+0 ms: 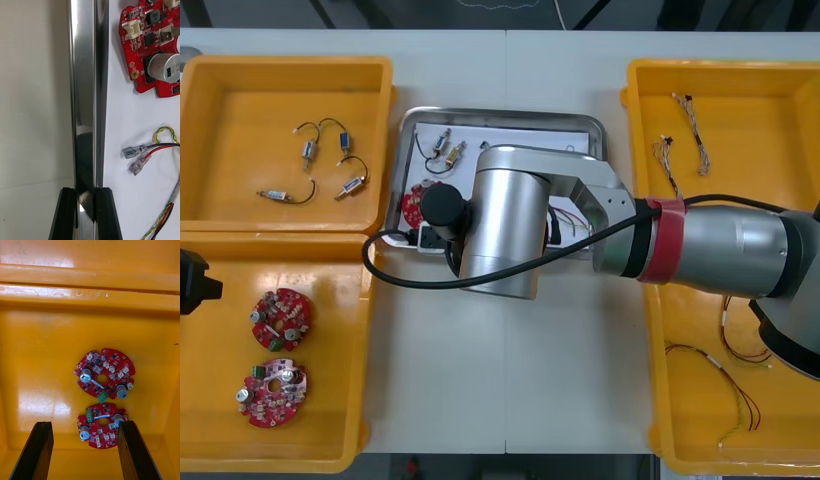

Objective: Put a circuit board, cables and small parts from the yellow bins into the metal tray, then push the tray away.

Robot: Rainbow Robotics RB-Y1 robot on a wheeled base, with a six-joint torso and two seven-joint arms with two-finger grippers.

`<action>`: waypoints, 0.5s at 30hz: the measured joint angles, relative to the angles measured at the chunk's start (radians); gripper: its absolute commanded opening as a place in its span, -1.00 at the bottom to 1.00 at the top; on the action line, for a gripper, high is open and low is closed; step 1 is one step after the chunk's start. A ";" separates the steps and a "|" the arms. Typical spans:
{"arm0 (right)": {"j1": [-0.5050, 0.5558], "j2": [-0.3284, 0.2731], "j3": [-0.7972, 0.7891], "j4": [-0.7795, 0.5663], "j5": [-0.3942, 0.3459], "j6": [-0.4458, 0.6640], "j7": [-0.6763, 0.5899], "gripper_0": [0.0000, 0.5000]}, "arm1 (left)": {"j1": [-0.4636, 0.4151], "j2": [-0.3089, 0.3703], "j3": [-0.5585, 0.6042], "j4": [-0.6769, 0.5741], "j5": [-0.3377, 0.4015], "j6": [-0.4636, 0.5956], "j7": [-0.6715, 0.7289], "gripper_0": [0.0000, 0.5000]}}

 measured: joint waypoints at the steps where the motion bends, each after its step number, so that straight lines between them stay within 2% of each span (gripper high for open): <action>1: -0.006 0.000 0.000 0.010 -0.001 -0.005 0.002 -1.00 | 0.000 0.000 0.000 0.000 0.000 0.000 0.000 1.00; 9: -0.051 0.000 0.000 0.117 -0.055 -0.071 0.066 -1.00 | 0.000 0.000 0.000 0.000 0.000 0.000 0.000 1.00; 15: -0.080 0.004 0.000 0.189 -0.057 -0.104 0.073 -1.00 | 0.000 0.000 0.000 0.000 0.000 0.000 0.000 1.00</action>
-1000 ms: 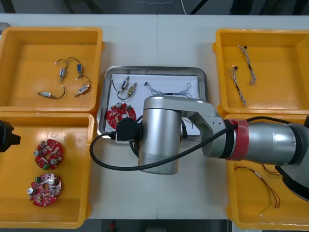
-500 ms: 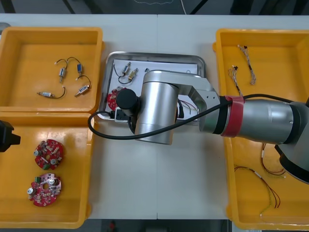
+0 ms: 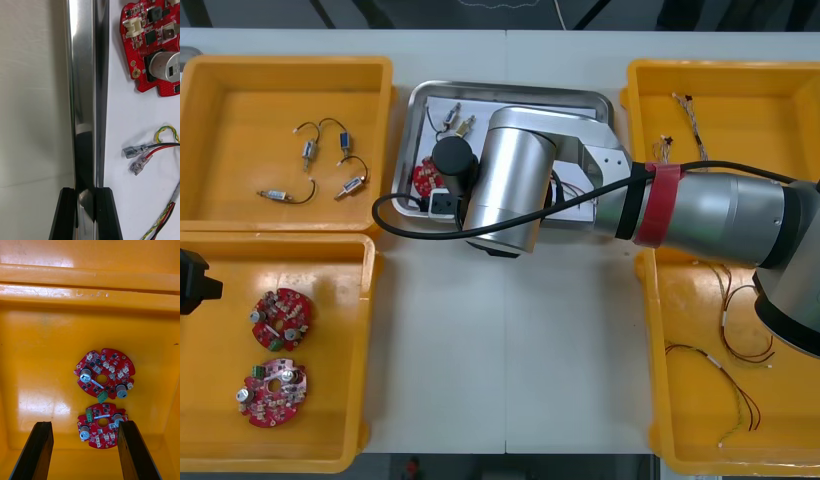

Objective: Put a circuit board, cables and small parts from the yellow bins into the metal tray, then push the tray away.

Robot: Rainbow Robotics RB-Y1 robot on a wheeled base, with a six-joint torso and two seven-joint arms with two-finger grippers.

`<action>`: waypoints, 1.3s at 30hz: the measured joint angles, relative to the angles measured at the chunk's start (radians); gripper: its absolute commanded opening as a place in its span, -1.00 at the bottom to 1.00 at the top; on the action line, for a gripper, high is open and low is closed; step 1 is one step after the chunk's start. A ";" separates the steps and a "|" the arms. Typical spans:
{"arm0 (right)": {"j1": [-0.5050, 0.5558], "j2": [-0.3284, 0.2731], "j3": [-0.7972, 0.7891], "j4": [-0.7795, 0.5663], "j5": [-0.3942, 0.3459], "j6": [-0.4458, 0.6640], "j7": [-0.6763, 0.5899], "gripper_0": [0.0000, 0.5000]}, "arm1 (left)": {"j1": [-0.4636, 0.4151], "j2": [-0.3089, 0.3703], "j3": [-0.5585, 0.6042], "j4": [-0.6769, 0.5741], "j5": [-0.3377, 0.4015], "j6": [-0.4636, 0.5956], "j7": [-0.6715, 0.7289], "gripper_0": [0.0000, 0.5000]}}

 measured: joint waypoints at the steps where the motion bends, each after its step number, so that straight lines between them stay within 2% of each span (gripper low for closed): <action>1: -0.005 0.001 0.000 0.015 0.000 -0.007 0.011 -1.00 | 0.000 0.000 0.000 0.000 0.000 0.000 0.000 1.00; 5: -0.020 0.004 0.000 0.059 -0.001 -0.025 0.051 -1.00 | 0.000 0.000 0.000 0.000 0.000 0.000 0.000 1.00; 15: -0.035 0.016 -0.018 0.121 -0.001 -0.080 0.054 -1.00 | 0.000 0.000 0.000 0.000 0.000 0.000 0.000 1.00; 32: -0.061 0.045 -0.024 0.257 0.001 -0.203 0.172 -1.00 | 0.000 0.000 0.000 0.000 0.000 0.000 0.000 1.00; 39: -0.073 0.053 -0.024 0.300 0.003 -0.245 0.176 -1.00 | 0.000 0.000 0.000 -0.001 0.000 0.000 0.000 1.00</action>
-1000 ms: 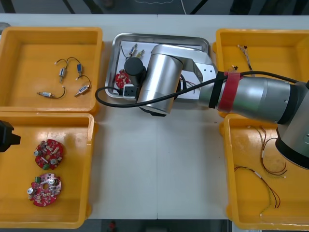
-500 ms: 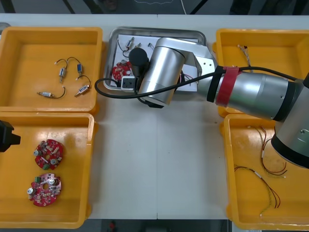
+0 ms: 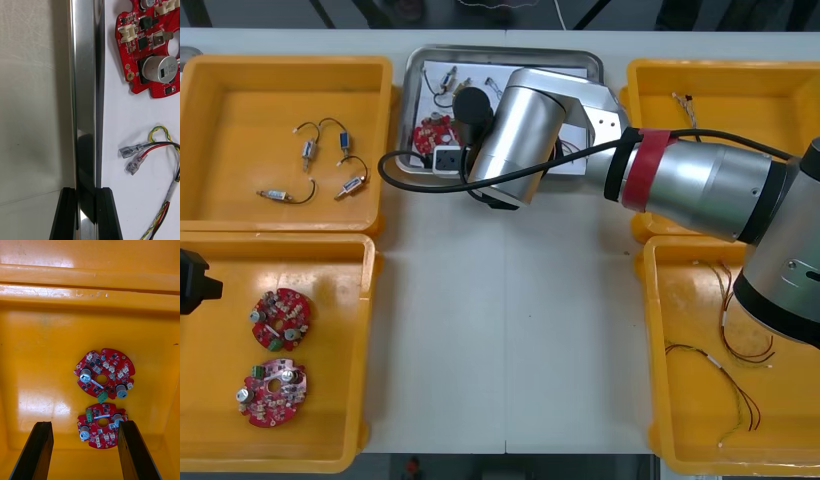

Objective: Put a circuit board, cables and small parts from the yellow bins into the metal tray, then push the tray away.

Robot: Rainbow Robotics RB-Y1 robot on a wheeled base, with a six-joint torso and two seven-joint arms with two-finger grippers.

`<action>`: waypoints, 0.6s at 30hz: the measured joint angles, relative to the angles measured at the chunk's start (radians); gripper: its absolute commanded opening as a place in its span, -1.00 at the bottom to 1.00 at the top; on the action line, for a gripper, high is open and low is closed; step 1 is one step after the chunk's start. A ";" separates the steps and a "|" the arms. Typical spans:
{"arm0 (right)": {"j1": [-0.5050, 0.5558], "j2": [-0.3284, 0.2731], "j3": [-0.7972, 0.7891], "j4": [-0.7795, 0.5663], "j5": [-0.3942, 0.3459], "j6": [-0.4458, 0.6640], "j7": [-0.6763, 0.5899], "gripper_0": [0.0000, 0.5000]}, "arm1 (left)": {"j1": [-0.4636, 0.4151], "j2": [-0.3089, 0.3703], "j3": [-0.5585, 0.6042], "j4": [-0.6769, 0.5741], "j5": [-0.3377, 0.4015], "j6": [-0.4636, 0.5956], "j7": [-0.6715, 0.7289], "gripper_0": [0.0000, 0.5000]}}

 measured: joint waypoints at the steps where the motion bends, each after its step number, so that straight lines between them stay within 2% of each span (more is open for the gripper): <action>1: -0.001 0.001 0.000 0.005 0.001 -0.004 0.001 -0.67 | 0.000 0.000 0.000 0.000 0.000 0.000 0.000 1.00; 2: -0.002 0.001 0.000 0.008 0.002 -0.008 0.002 -0.67 | 0.000 0.000 0.000 0.000 0.000 0.000 0.000 1.00; 3: -0.002 0.001 0.000 0.012 0.002 -0.012 0.003 -0.13 | 0.000 0.000 0.000 0.000 0.000 0.000 0.000 1.00; 4: -0.003 0.002 0.000 0.015 0.003 -0.015 0.005 0.24 | 0.000 0.000 0.000 0.000 0.000 0.000 0.000 1.00; 5: -0.003 0.002 0.000 0.019 0.003 -0.017 0.008 0.24 | 0.000 0.000 0.000 0.000 0.000 0.000 0.000 1.00; 6: -0.003 0.003 0.000 0.022 0.003 -0.019 0.014 0.65 | 0.000 0.000 0.000 0.000 0.000 0.000 0.000 1.00; 7: -0.003 0.003 0.000 0.023 0.005 -0.020 0.025 0.95 | 0.000 0.000 0.000 0.000 0.000 0.000 0.000 1.00; 13: -0.004 0.003 -0.009 0.024 0.003 -0.020 0.041 1.00 | 0.000 0.000 0.000 0.000 0.000 0.000 0.000 1.00; 16: -0.004 0.003 -0.037 0.024 -0.036 -0.006 0.042 1.00 | 0.000 0.000 0.000 0.000 0.000 0.000 0.000 1.00; 18: -0.004 0.005 -0.068 0.022 -0.062 0.042 0.042 1.00 | 0.000 0.000 0.000 0.000 0.000 0.000 0.000 1.00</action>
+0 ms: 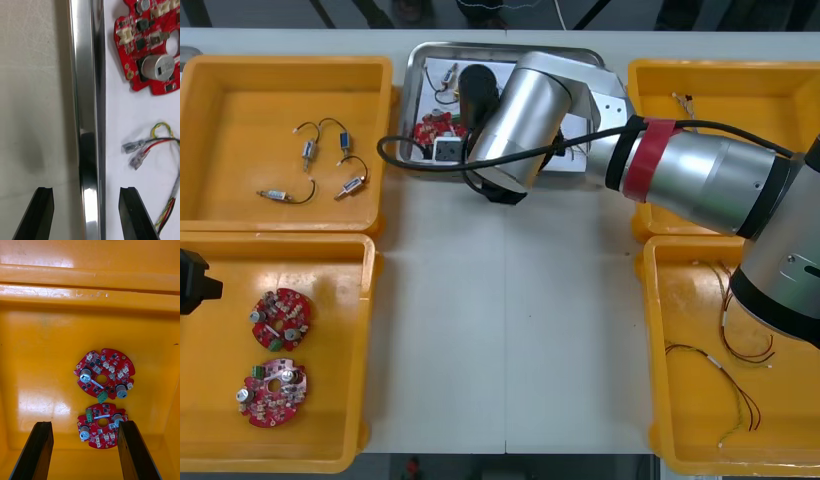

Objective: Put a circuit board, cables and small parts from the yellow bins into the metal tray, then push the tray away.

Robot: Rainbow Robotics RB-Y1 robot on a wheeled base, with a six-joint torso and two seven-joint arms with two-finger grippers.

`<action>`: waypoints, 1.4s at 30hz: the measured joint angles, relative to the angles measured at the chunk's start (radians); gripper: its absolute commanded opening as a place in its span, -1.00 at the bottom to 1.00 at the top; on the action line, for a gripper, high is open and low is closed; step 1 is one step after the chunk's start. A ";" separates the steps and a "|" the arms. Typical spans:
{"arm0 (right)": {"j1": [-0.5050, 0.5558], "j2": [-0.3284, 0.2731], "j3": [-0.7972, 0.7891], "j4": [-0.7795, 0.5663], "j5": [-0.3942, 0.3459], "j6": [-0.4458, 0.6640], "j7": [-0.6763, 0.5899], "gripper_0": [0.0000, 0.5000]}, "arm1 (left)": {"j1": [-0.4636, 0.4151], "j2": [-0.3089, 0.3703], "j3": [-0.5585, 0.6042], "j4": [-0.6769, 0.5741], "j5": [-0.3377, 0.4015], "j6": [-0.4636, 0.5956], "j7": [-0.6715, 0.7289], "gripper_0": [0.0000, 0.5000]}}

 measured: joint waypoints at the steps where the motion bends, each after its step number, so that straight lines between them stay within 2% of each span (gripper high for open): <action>1: 0.000 0.001 -0.019 -0.004 -0.004 0.031 0.000 1.00 | 0.000 0.000 0.000 0.000 0.000 0.000 0.000 1.00; 5: 0.019 0.003 -0.109 -0.070 -0.004 0.140 0.001 1.00 | 0.000 0.000 0.000 0.000 0.000 0.000 0.000 1.00; 10: 0.090 0.003 -0.250 -0.243 0.026 0.298 0.001 1.00 | 0.000 0.000 0.000 0.000 0.000 0.000 0.000 1.00; 16: 0.199 0.003 -0.391 -0.476 0.073 0.539 -0.008 1.00 | 0.000 0.000 0.000 0.000 0.000 0.000 0.000 1.00; 22: 0.322 -0.001 -0.526 -0.734 0.075 0.754 -0.183 1.00 | 0.000 0.000 0.000 -0.001 0.000 0.000 0.000 1.00; 26: 0.432 -0.024 -0.631 -0.916 0.075 0.757 -0.236 1.00 | 0.000 0.000 0.000 -0.001 0.000 0.000 0.000 1.00; 29: 0.505 -0.054 -0.699 -1.006 0.069 0.757 -0.312 1.00 | 0.000 0.000 0.000 -0.001 0.000 0.000 0.000 1.00; 33: 0.583 -0.107 -0.780 -1.074 0.051 0.757 -0.477 1.00 | 0.000 0.000 0.000 -0.002 0.000 -0.001 0.000 1.00; 42: 0.754 -0.211 -0.960 -1.193 0.022 0.758 -0.639 1.00 | 0.000 0.000 0.000 -0.002 0.000 -0.001 0.000 1.00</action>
